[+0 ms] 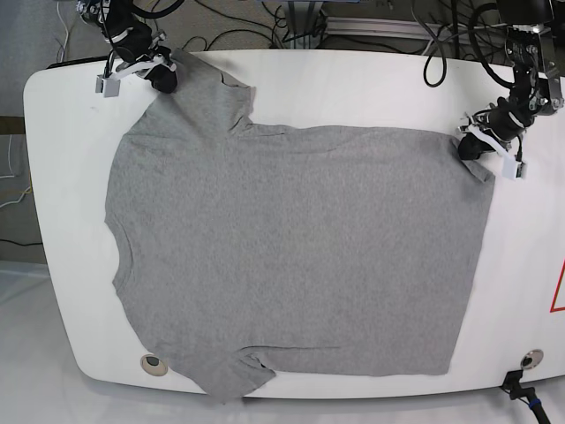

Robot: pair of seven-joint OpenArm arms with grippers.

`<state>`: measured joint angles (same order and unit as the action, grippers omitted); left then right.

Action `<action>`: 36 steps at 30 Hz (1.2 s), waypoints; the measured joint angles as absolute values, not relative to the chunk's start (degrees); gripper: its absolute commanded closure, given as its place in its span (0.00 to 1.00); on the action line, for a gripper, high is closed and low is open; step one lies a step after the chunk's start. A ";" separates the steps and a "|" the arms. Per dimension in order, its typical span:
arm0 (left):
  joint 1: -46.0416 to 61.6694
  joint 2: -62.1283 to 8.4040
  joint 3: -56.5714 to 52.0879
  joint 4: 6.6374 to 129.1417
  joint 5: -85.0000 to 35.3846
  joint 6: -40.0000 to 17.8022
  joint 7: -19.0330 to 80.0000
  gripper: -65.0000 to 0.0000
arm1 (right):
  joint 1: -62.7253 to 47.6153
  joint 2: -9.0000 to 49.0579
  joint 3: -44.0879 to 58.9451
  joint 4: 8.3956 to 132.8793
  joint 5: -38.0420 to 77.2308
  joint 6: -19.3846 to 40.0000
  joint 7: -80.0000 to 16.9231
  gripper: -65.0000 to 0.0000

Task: Fold the T-shirt properly
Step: 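Pull the shirt edge toward the arms with both grippers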

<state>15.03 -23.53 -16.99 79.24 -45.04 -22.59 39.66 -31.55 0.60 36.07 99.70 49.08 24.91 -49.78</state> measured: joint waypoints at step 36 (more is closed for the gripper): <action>21.19 -23.42 -20.60 91.96 -35.90 -20.08 34.85 1.00 | -33.78 3.97 40.71 112.64 43.18 24.71 -44.29 1.00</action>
